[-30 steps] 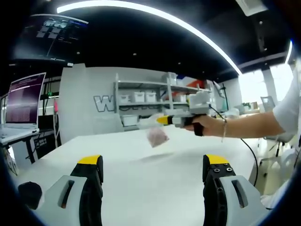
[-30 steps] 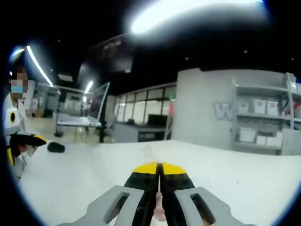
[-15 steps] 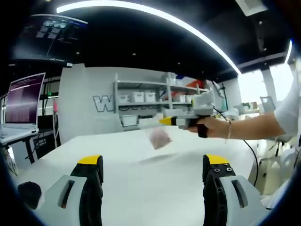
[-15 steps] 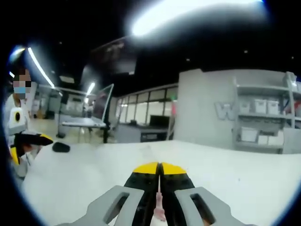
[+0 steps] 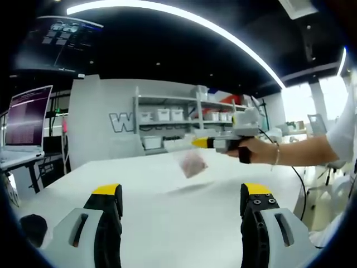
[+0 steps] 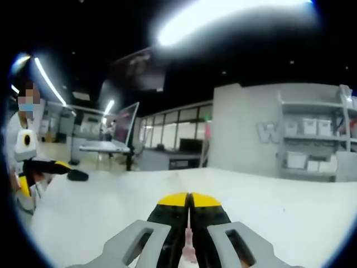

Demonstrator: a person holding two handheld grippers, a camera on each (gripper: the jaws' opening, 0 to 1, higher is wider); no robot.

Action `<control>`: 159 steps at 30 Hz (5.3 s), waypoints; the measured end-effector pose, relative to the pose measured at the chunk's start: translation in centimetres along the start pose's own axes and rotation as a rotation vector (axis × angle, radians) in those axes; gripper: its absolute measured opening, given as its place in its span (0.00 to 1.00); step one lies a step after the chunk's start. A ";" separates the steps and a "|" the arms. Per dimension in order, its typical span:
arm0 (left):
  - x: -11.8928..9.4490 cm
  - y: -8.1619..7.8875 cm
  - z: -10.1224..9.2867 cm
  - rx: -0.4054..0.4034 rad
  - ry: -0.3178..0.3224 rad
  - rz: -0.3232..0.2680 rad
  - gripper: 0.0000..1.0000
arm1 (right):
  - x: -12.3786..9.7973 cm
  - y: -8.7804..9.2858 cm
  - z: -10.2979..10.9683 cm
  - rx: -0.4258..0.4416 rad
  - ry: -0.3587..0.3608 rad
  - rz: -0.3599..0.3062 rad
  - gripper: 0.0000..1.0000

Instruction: Open the resealable bag by pulling the two sides of the seal apart until the entire bag opening is separated and visibly accessible.

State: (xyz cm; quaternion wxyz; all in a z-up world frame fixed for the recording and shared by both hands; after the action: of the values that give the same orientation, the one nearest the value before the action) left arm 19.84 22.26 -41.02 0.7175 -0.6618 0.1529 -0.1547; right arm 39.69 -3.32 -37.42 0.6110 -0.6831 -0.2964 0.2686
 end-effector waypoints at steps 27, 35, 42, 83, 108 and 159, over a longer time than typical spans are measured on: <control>0.0 0.5 -1.3 0.010 0.021 0.006 0.85 | -3.7 0.9 1.8 0.023 -0.018 -0.033 0.00; -0.2 1.0 -2.0 0.013 0.029 0.012 0.84 | -5.1 1.8 1.9 0.034 -0.015 -0.037 0.00; -0.2 1.5 -2.3 0.010 0.031 0.014 0.84 | -6.6 1.9 2.8 0.036 -0.023 -0.050 0.00; 0.8 0.8 -0.8 -0.006 0.045 0.016 0.83 | -8.8 1.2 4.2 0.088 -0.002 -0.051 0.00; 0.5 1.0 -1.2 -0.008 0.046 0.010 0.83 | -11.3 1.4 5.5 0.086 0.008 -0.065 0.00; 0.0 1.3 -1.1 0.025 0.074 0.038 0.74 | -12.6 5.1 14.4 -0.558 -0.103 0.152 0.00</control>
State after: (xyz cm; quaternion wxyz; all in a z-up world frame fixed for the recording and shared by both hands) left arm 19.38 21.40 -42.36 0.7222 -0.6437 0.1899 -0.1674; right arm 21.01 -3.23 -43.98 0.3617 -0.8305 -0.3373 0.2562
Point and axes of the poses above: the point that each gripper's makers call its tool centre point, and the gripper's own axes: x roughly forward along the fingers, z roughly to its left, y roughly out of its underside, the point moved 10 cm from there along -x, roughly backward along the fingers, and after that the axes turned 4 degrees about z, right-handed, at the moved point
